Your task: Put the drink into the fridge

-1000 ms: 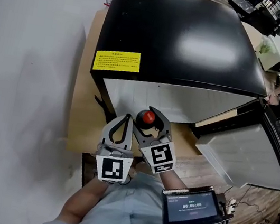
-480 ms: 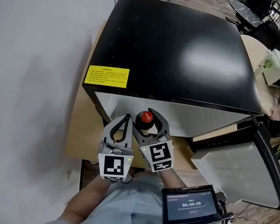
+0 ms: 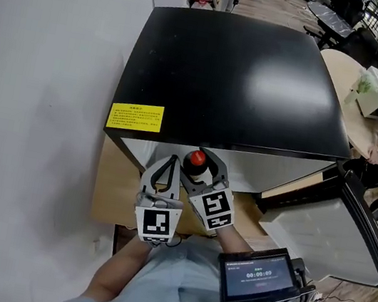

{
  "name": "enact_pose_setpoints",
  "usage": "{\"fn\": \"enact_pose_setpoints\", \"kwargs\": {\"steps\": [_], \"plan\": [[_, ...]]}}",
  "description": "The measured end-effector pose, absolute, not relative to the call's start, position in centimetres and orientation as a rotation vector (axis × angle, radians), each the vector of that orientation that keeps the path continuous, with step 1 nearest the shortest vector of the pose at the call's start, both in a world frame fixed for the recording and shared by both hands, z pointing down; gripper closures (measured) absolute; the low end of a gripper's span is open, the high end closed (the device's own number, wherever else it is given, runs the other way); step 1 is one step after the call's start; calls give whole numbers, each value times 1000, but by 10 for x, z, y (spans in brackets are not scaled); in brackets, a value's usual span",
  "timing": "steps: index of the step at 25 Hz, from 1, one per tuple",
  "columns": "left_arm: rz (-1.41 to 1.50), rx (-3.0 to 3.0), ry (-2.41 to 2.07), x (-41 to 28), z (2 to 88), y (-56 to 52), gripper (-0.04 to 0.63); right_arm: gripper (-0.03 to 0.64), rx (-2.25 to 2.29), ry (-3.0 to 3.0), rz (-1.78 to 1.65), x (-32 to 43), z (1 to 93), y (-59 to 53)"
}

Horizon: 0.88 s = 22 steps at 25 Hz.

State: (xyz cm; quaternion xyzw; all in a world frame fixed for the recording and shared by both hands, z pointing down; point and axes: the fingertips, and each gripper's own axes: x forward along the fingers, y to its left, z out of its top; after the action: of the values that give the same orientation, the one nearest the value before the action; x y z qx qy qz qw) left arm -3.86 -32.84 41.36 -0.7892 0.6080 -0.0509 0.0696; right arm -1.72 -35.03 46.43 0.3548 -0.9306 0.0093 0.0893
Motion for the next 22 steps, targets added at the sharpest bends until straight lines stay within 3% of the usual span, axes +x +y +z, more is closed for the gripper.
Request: {"fn": "enact_pose_setpoints", "kwargs": {"steps": [22], "plan": [[-120,-2391,1900,-36,414,-344,586,307,966,-2786,41,-31,487,-383]]}}
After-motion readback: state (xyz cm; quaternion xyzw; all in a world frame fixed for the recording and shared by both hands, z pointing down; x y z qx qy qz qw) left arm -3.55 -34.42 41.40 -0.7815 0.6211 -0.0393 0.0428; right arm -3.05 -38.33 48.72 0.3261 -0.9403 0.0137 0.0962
